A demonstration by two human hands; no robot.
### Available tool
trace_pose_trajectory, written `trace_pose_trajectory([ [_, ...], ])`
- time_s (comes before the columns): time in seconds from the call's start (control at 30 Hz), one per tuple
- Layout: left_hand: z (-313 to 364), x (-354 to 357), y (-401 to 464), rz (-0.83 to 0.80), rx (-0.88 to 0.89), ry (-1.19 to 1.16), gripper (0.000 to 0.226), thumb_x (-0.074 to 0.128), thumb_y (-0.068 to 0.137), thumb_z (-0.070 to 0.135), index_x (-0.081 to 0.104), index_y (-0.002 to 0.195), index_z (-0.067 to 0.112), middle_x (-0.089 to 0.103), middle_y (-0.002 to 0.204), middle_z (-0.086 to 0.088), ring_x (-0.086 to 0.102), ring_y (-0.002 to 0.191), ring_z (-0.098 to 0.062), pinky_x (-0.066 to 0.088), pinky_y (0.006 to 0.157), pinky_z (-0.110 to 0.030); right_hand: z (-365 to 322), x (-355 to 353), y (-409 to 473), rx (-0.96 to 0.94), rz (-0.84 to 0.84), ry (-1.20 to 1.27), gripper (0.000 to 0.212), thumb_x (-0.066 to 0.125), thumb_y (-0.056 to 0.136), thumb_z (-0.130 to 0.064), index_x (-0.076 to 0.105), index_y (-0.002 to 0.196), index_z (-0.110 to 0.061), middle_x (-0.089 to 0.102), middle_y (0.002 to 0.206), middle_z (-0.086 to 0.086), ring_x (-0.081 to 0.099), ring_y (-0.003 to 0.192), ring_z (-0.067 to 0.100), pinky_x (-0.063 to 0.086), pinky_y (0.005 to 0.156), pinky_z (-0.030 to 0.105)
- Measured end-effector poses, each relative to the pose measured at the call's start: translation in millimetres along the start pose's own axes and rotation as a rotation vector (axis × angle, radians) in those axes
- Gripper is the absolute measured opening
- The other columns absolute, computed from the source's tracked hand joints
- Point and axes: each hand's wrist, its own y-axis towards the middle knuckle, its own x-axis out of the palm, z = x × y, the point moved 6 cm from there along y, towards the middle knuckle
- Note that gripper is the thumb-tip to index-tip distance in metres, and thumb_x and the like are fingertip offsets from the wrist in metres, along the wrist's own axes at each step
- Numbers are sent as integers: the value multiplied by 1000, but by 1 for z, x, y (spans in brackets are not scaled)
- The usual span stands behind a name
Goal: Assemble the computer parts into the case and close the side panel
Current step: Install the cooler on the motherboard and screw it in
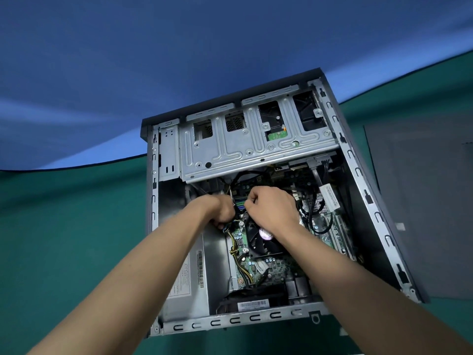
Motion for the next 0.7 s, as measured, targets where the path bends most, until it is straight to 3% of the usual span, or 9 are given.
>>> trace_pose_trajectory([
  [0.03,-2,0,0,33,-4,-25,29,51,93,4,60,118,-7,62,98,-17,54,70,-23,41,48,-10,0,-1,-3,6,6,23,14,51,87,-29,62,81,-28,66,76,-7,57,73,18,37,64,27],
  [0.1,-1,-3,-6,90,10,-41,29,45,95,9,60,117,-2,63,109,-15,60,90,-27,48,72,-24,1,-5,-9,19,29,68,13,51,87,-26,62,80,-28,65,75,-7,58,73,17,42,64,27],
  [0.13,-1,-5,-10,114,29,-45,29,43,94,8,62,113,-2,64,109,-16,60,90,-27,46,74,-28,2,-7,-12,27,40,88,13,52,87,-25,63,82,-27,65,75,-8,59,73,17,45,65,28],
  [0.23,3,-19,-31,226,54,-79,26,44,89,9,65,100,-1,65,95,-14,59,80,-27,43,68,-29,3,-12,-17,52,69,130,12,53,88,-23,65,90,-25,67,79,-7,60,74,16,48,64,28],
  [0.43,24,-9,-74,586,95,11,21,47,92,24,61,99,10,65,108,-10,62,100,-30,45,77,-33,5,-23,-40,85,105,143,12,54,87,-24,65,92,-25,62,72,-9,52,61,10,34,52,24],
  [0.53,35,3,-80,737,129,-123,31,44,95,33,63,105,12,61,113,-11,57,107,-29,46,83,-36,13,-30,-58,109,123,158,15,56,86,-26,67,95,-28,67,85,-9,52,70,10,35,60,23],
  [0.7,41,28,-79,778,103,-353,38,51,90,50,60,113,22,48,117,-6,52,110,-25,45,85,-37,26,-43,-81,152,100,289,20,56,85,-20,69,99,-27,69,96,-10,63,84,12,49,76,25],
])
